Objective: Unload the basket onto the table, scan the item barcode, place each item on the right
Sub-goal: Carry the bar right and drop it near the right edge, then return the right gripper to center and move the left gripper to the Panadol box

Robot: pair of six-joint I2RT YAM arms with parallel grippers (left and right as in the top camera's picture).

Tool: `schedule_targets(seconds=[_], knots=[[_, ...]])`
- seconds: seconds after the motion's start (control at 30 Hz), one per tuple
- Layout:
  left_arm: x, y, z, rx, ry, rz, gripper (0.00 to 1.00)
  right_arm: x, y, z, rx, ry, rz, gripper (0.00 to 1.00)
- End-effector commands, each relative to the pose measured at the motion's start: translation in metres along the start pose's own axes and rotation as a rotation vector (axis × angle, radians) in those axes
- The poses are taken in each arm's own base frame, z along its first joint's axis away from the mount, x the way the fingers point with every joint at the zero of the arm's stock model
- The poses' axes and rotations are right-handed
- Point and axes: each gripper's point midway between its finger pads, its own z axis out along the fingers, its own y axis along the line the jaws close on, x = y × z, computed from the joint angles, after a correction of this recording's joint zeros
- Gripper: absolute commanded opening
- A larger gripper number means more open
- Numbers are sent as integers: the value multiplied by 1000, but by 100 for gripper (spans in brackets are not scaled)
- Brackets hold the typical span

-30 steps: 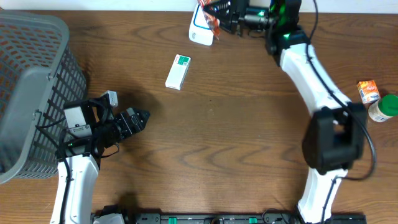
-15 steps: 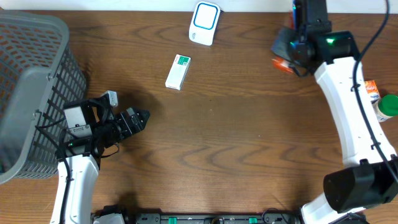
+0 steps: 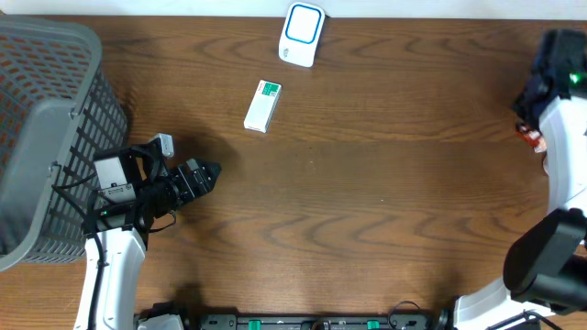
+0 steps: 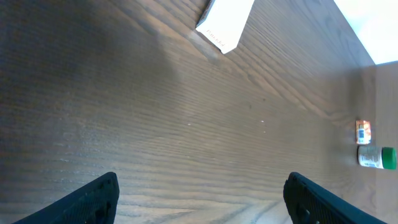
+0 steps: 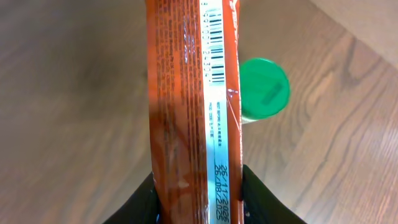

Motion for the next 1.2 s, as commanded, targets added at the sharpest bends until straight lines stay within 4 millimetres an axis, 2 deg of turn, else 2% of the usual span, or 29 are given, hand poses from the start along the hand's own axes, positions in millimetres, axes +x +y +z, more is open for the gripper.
schedule_targets(seconds=[0.0,0.03,0.1,0.13,0.2,0.3,0.37,0.4,0.43,0.47,0.6,0.67,0.73,0.8,0.9,0.97,1.03,1.17], knots=[[-3,2,-2,-13,-16,21,86,24,-8,38,8,58,-17,12],[-3,2,-2,-13,-16,21,86,31,-6,48,-11,76,-6,16],[-3,2,-2,-13,-16,21,86,43,-6,61,-27,105,2,30],[-3,2,-2,-13,-17,21,86,52,-8,68,-22,125,-2,33],[-3,2,-2,-13,-17,21,86,60,-10,75,-7,141,-7,33],[-3,2,-2,-13,-17,21,86,54,-10,76,-2,111,1,33],[-3,2,-2,-13,-17,21,86,46,-8,72,-11,93,10,38],[-3,2,-2,-13,-16,21,86,42,-8,68,-14,89,11,57],[-3,2,-2,-13,-17,21,86,39,-8,64,-16,87,10,81],[-3,2,-2,-13,-16,21,86,35,-8,59,-20,81,1,97],[-3,2,-2,-13,-16,21,86,12,-7,28,-42,43,-12,99],[-3,2,-2,-13,-16,21,86,8,4,6,-111,49,-22,99],[-3,2,-2,-13,-16,21,86,12,24,-21,-217,71,-53,99],[-3,2,-2,-13,-16,21,86,22,56,-55,-358,77,-95,99],[-3,2,-2,-13,-17,21,86,48,118,-106,-579,62,-226,99],[-3,2,-2,-13,-17,21,86,76,158,-137,-687,74,-275,99],[-3,2,-2,-13,-16,21,86,108,188,-160,-740,109,-273,99],[-3,2,-2,-13,-16,21,86,168,242,-197,-841,139,-307,99]])
